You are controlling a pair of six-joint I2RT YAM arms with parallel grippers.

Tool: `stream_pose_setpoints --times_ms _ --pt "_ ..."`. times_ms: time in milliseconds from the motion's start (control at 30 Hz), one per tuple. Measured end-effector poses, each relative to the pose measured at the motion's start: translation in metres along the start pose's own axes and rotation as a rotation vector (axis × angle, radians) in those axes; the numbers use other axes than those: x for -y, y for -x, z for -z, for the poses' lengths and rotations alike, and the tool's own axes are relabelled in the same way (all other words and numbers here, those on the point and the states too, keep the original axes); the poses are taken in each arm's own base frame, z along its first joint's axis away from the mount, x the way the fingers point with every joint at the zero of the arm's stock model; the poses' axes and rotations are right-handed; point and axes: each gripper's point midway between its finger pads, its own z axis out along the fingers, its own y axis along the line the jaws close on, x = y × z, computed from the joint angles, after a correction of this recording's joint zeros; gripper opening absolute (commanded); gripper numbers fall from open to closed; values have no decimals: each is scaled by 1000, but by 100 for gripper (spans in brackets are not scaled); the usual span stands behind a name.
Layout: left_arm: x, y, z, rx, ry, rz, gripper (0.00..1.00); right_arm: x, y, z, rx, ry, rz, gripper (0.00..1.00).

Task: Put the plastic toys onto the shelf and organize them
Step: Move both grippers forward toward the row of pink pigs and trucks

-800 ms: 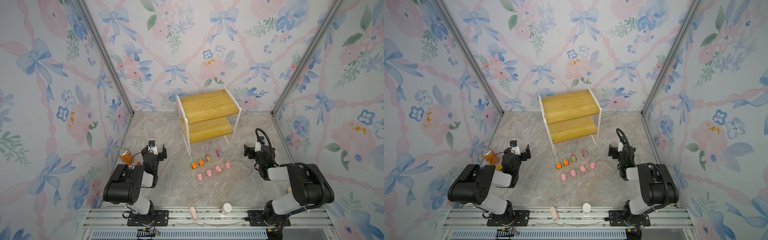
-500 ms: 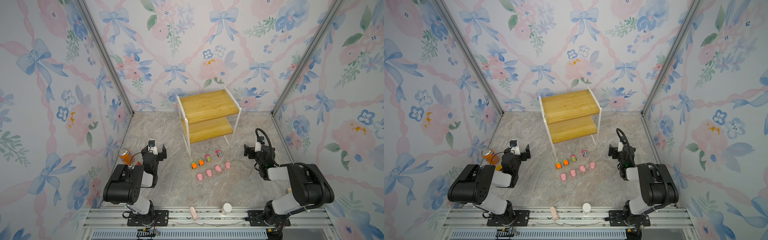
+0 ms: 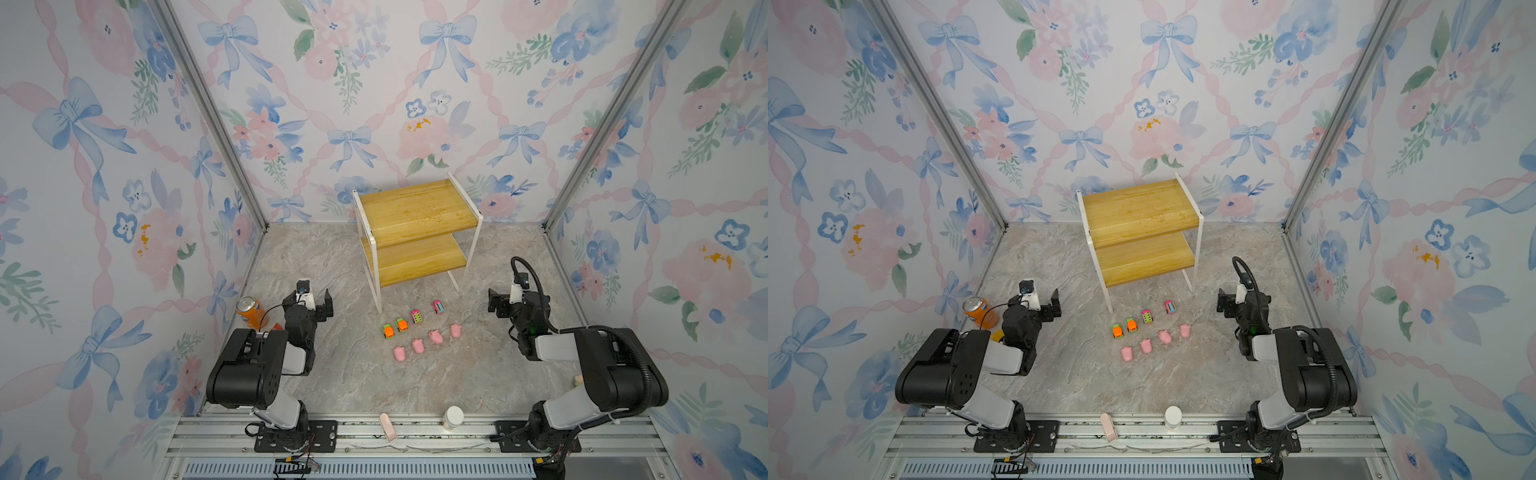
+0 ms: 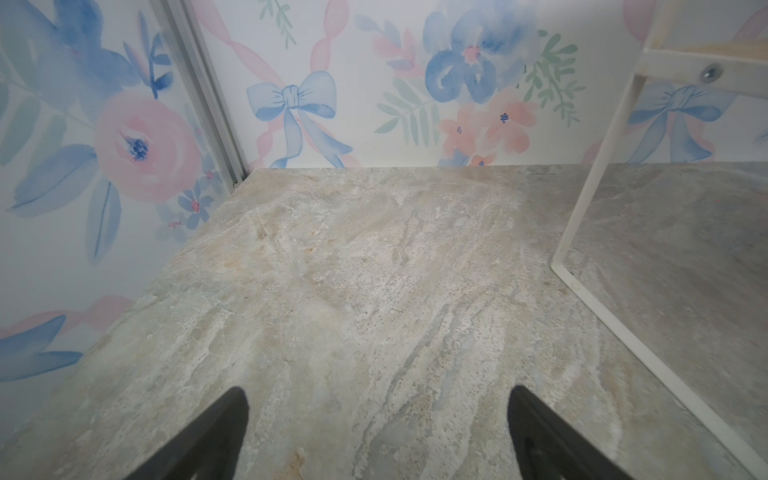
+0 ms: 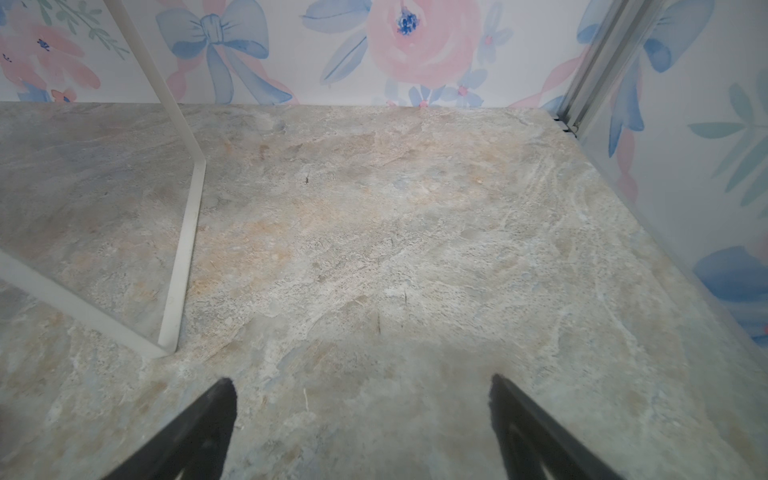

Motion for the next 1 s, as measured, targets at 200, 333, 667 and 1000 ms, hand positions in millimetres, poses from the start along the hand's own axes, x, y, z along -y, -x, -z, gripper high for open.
stream_pose_setpoints --times_ms 200,333,667,1000 --pt "2 0 0 1 -43 6 98 0 0 0 0 0 0 97" --pt "5 0 0 2 -60 6 98 0 0 0 0 0 0 97" --pt "14 25 9 40 -77 -22 98 -2 16 5 -33 23 0 97" --pt "75 97 37 135 -276 30 98 -54 150 68 74 216 27 99"
